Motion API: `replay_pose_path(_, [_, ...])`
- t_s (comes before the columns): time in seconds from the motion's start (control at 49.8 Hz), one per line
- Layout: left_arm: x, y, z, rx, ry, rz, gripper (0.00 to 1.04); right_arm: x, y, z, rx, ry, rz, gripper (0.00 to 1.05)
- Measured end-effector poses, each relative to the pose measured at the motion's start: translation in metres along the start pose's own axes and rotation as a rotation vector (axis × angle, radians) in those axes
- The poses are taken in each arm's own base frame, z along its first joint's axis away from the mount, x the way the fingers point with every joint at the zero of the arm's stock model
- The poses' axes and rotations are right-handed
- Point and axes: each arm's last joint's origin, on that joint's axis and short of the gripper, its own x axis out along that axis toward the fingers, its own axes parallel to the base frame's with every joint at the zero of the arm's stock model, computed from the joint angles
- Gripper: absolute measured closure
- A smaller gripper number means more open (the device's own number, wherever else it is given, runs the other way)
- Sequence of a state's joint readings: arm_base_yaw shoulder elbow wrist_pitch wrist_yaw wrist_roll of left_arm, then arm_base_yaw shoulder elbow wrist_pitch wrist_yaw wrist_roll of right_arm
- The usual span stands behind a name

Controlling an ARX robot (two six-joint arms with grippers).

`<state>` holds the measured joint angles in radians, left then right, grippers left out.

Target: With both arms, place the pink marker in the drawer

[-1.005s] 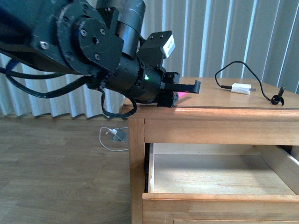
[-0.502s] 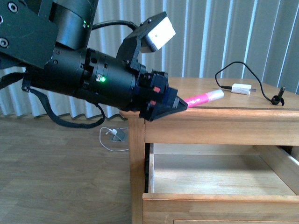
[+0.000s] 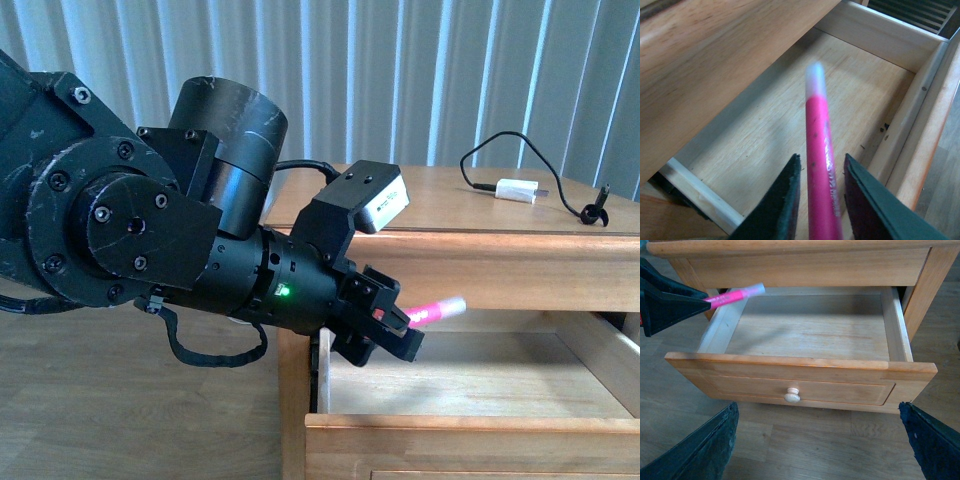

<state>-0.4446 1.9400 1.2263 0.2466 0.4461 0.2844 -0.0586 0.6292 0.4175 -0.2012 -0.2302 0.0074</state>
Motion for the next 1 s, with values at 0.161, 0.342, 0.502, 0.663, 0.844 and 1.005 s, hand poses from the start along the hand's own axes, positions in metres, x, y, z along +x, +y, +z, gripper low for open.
replay_pose_path(0.161, [0.003,-0.005,0.003,0.009,0.000,0.008,0.52,0.000,0.000,0.000,0.000,0.000,0.000,0.08])
replay_pose_path(0.342, [0.002,-0.005,0.010,0.031,-0.022,0.138,0.25,0.000,0.000,0.000,0.000,0.000,0.000,0.08])
replay_pose_path(0.502, [-0.018,-0.002,0.023,0.002,-0.043,0.319,0.04,0.000,0.000,0.000,0.000,0.000,0.000,0.08])
replay_pose_path(0.663, [-0.049,-0.001,0.029,-0.091,-0.067,0.448,0.06,0.000,0.000,0.000,0.000,0.000,0.000,0.08])
replay_pose_path(0.844, [-0.090,-0.004,0.027,-0.184,-0.115,0.524,0.06,0.000,0.000,0.000,0.000,0.000,0.000,0.08])
replay_pose_path(1.005, [-0.153,-0.025,0.016,-0.276,-0.206,0.596,0.06,0.000,0.000,0.000,0.000,0.000,0.000,0.08])
